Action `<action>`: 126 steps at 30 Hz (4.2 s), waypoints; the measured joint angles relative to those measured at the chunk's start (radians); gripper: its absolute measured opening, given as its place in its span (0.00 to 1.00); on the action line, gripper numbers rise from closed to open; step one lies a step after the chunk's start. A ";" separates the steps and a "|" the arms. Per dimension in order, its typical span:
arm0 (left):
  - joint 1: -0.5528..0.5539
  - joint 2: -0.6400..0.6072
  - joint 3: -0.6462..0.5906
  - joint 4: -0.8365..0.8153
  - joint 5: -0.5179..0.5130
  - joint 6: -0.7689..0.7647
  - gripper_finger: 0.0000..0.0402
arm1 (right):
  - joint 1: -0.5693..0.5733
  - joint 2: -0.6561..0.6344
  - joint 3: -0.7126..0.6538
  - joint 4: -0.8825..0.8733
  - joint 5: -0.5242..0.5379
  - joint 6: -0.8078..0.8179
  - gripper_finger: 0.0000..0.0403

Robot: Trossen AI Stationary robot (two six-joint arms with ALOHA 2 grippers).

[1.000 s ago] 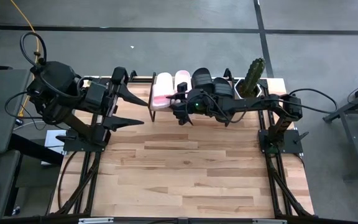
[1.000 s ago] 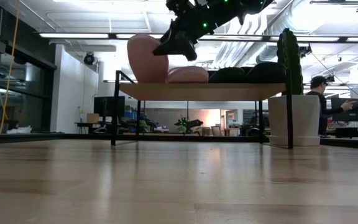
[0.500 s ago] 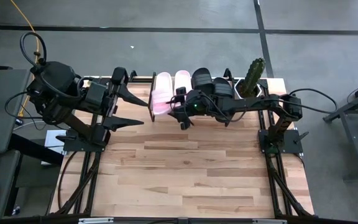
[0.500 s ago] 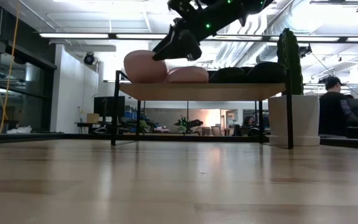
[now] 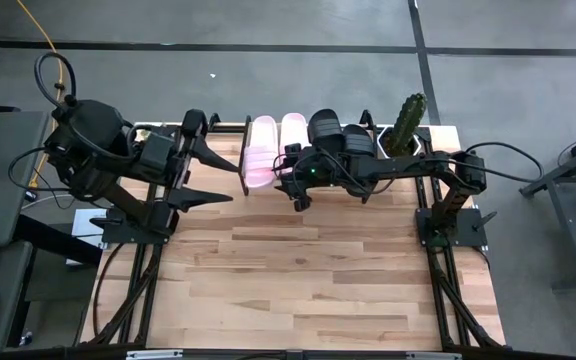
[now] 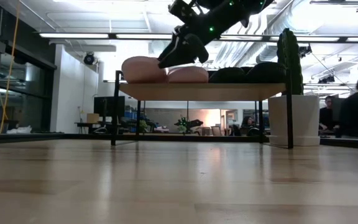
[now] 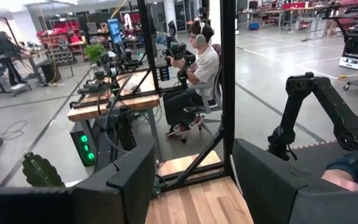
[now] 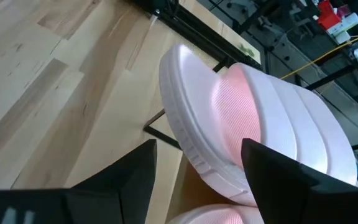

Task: Pick and place slides into the shelf
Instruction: Return to Home Position

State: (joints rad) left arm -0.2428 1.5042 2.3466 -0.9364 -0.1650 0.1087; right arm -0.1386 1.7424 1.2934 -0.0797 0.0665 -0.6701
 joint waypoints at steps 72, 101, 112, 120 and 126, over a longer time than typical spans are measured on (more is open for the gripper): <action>0.000 -0.180 0.000 -0.104 -0.159 -0.039 0.02 | 0.331 -0.154 1.010 -0.861 0.128 0.287 0.01; 0.001 -0.251 0.000 -0.086 -0.168 0.044 0.00 | 0.562 -0.402 1.010 -0.778 0.300 0.269 0.00; 0.026 -0.205 0.000 0.011 -0.238 0.111 0.00 | 0.338 -0.415 1.009 -0.734 0.086 0.307 0.00; 0.270 -0.180 0.000 -0.009 -0.104 0.067 0.00 | 0.149 -0.408 1.009 -0.727 -0.116 0.357 0.00; 0.412 -0.175 0.000 -0.022 0.069 0.024 0.00 | 0.082 -0.419 1.009 -0.735 -0.194 0.383 0.00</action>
State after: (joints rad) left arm 0.1694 1.3296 2.3466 -0.9581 -0.0956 0.1326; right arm -0.0567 1.3232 2.3028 -0.8144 -0.1279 -0.2875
